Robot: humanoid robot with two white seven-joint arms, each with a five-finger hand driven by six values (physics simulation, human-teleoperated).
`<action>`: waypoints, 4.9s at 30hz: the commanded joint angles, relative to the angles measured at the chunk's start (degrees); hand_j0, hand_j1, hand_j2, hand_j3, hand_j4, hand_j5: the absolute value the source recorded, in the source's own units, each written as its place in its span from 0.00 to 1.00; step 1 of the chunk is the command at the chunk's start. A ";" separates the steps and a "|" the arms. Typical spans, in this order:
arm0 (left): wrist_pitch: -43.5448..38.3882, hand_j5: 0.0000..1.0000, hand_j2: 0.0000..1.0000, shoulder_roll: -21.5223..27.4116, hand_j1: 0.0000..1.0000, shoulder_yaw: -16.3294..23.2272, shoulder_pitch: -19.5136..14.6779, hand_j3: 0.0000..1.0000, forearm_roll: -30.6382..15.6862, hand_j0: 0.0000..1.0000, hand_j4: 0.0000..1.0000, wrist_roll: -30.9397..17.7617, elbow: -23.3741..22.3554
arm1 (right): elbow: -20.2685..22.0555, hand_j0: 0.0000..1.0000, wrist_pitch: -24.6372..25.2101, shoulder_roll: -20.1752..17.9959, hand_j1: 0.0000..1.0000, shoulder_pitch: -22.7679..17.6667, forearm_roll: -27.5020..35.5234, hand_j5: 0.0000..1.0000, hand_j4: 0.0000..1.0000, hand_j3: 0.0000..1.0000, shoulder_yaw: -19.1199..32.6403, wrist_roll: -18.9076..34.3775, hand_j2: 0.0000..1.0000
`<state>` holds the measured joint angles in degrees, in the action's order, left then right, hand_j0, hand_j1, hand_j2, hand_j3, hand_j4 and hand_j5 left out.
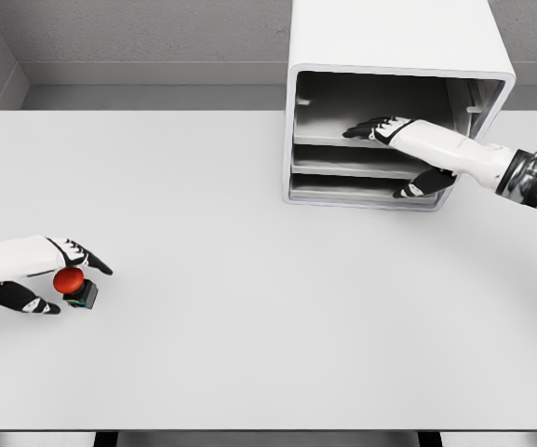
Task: Slide open multi-storey tabletop storage cabinets and put open load switch and slide close multi-storey tabletop storage cabinets
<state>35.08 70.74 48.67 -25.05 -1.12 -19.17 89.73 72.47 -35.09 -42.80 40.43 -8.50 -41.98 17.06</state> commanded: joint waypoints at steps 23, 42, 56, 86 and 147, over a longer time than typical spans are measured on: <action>-0.08 0.63 0.63 0.19 0.63 0.11 0.00 0.63 -0.29 0.63 0.63 -0.07 -0.08 | 2.67 1.00 0.09 -2.29 1.00 -3.25 0.41 1.00 1.00 1.00 -0.03 -0.36 1.00; -0.08 0.44 0.44 -0.43 0.44 -0.24 -0.79 0.44 -0.37 0.44 0.44 -0.34 0.01 | 14.98 1.00 0.09 -8.88 1.00 -9.93 0.85 1.00 1.00 1.00 5.15 -0.98 1.00; -0.08 0.44 0.44 -3.42 0.44 -1.47 -6.24 0.44 -0.29 0.44 0.44 -0.69 0.36 | 19.46 1.00 0.09 -13.72 1.00 -13.80 1.90 1.00 1.00 1.00 6.47 -1.07 1.00; -0.08 0.44 0.44 -14.75 0.44 -0.59 -18.46 0.44 4.37 0.44 0.44 -3.50 -0.52 | 10.76 1.00 0.09 -7.13 1.00 -13.01 1.55 1.00 1.00 1.00 8.67 0.25 1.00; -0.08 0.44 0.44 -26.09 0.44 5.82 -28.83 0.44 8.33 0.44 0.44 -6.23 -5.80 | 25.09 1.00 0.09 -18.99 1.00 -13.01 6.12 1.00 1.00 1.00 4.71 -4.41 1.00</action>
<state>35.14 44.62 54.58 -53.88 7.63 -25.43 83.93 97.51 -35.06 -62.98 27.42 -2.78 -35.38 11.90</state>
